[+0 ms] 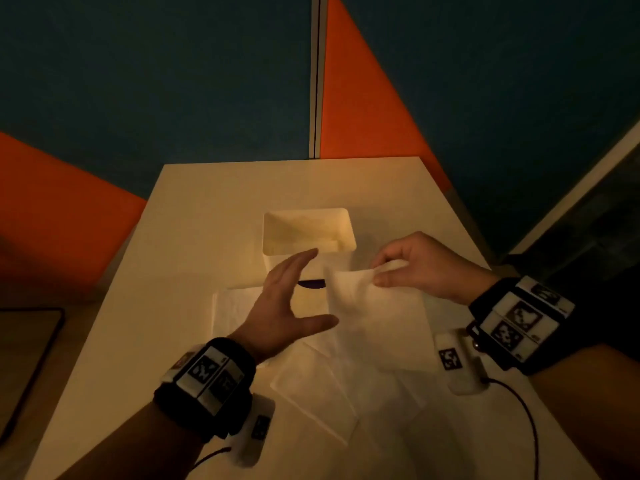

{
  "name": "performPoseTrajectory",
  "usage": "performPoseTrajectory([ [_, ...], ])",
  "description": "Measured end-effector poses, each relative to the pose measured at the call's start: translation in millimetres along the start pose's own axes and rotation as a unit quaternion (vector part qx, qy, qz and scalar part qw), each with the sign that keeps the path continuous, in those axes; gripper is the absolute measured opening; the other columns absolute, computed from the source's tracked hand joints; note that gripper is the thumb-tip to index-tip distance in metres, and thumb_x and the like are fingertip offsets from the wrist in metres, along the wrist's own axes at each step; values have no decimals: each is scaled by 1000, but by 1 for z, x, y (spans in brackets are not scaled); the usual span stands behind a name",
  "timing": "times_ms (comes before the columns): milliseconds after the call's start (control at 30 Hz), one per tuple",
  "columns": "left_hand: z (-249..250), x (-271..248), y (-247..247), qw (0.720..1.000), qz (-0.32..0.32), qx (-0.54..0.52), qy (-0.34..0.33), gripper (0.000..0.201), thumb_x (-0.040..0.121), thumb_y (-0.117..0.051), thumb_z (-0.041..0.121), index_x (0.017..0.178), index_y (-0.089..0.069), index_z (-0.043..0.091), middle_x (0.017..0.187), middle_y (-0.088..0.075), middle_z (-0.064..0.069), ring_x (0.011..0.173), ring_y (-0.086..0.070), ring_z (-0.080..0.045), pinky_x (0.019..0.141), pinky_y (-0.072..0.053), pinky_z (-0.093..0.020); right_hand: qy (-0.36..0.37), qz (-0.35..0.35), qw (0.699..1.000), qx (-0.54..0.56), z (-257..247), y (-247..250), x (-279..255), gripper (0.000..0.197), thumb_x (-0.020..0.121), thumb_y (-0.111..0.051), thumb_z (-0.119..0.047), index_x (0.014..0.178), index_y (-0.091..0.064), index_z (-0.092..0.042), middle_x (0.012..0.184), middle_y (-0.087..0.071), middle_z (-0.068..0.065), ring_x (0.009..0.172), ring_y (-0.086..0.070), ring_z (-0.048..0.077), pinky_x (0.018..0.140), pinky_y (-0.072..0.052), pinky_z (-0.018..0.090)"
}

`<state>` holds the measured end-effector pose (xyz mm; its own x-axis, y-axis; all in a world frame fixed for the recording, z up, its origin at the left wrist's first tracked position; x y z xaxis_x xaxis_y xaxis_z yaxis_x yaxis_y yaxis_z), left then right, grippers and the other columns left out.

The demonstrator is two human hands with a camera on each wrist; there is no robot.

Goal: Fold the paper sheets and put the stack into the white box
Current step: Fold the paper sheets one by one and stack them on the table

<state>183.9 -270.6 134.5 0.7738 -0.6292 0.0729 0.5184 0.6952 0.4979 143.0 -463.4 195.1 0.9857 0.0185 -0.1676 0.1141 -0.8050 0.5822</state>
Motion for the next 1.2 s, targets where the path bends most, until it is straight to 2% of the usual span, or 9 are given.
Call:
performPoseTrajectory([
  [100, 24, 8, -6, 994, -43, 56, -85, 77, 58, -67, 63, 126, -32, 54, 136, -34, 29, 132, -19, 9, 108, -15, -13, 33, -47, 997, -53, -16, -16, -2, 12, 78, -74, -11, 89, -73, -15, 83, -68, -11, 80, -61, -6, 72, -44, 4],
  [167, 23, 11, -11, 994, -99, 28, -47, 60, 57, -70, 61, 113, -57, 46, 123, -55, 23, 124, -35, 12, 107, -29, -17, 49, -77, 994, -66, -25, -25, -4, 14, 78, -75, -12, 91, -74, -14, 85, -70, -9, 83, -62, -2, 76, -45, 9],
  [267, 19, 10, -16, 988, -137, -51, 47, 29, 67, -79, 45, 86, -76, 23, 87, -73, 6, 85, -65, -6, 83, -52, -33, 54, -92, 992, -68, -32, -30, -5, 12, 78, -74, -12, 91, -74, -15, 81, -68, -8, 78, -61, -1, 74, -46, 14],
  [367, 16, 8, -11, 984, -88, -115, 100, 20, 79, -72, 29, 83, -75, 10, 82, -74, -3, 75, -68, -15, 74, -56, -34, 60, -29, 998, -13, -31, -19, -2, 17, 79, -73, -9, 93, -71, -18, 85, -68, -7, 81, -64, 4, 76, -50, 19],
  [533, 7, 4, 7, 937, 74, -301, 159, 35, 82, -66, 30, 83, -67, -4, 76, -67, -9, 68, -61, -21, 63, -50, -31, -11, 145, 979, 141, -3, 8, 0, 34, 79, -72, -21, 111, -59, -23, 104, -63, 3, 92, -60, 15, 75, -50, 26],
  [700, 7, 3, 12, 889, 136, -405, 164, 21, 93, -54, 20, 95, -62, 1, 54, -61, 4, 42, -54, -7, 40, -40, -16, -81, 85, 963, 240, 16, -13, -5, 46, 72, -69, -35, 115, -57, -23, 105, -67, 4, 94, -65, 19, 76, -52, 36],
  [900, 7, 2, 7, 883, 128, -420, 166, 22, 92, -54, 20, 99, -65, 3, 71, -70, -4, 58, -64, -13, 49, -49, -21, -107, 56, 922, 367, 25, -46, -6, 28, 87, -60, -7, 114, -65, -9, 107, -69, 14, 93, -67, 23, 81, -53, 37],
  [1100, 4, 0, 12, 905, 82, -387, 159, 17, 90, -56, 16, 101, -68, 12, 97, -71, -9, 87, -66, -22, 76, -56, -37, -96, 90, 895, 425, 29, -40, -6, 26, 89, -53, 0, 108, -68, -10, 105, -69, 13, 94, -65, 26, 88, -50, 44],
  [1200, 4, 0, 18, 904, 51, -393, 161, 23, 90, -52, 8, 108, -67, 8, 101, -69, -10, 91, -64, -23, 79, -56, -35, -88, 95, 894, 428, 28, -32, -8, 24, 88, -52, 2, 96, -70, -12, 89, -73, 5, 82, -68, 19, 77, -54, 36],
])
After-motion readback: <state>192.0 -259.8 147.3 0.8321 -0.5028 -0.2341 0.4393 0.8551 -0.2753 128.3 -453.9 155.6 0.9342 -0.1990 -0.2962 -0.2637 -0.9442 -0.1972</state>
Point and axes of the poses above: each hand's wrist, its own x-axis towards the middle knuckle, its own y-axis out of the back of the hand, z = x × y, the point moved 6 cm from there along x, towards the middle knuckle
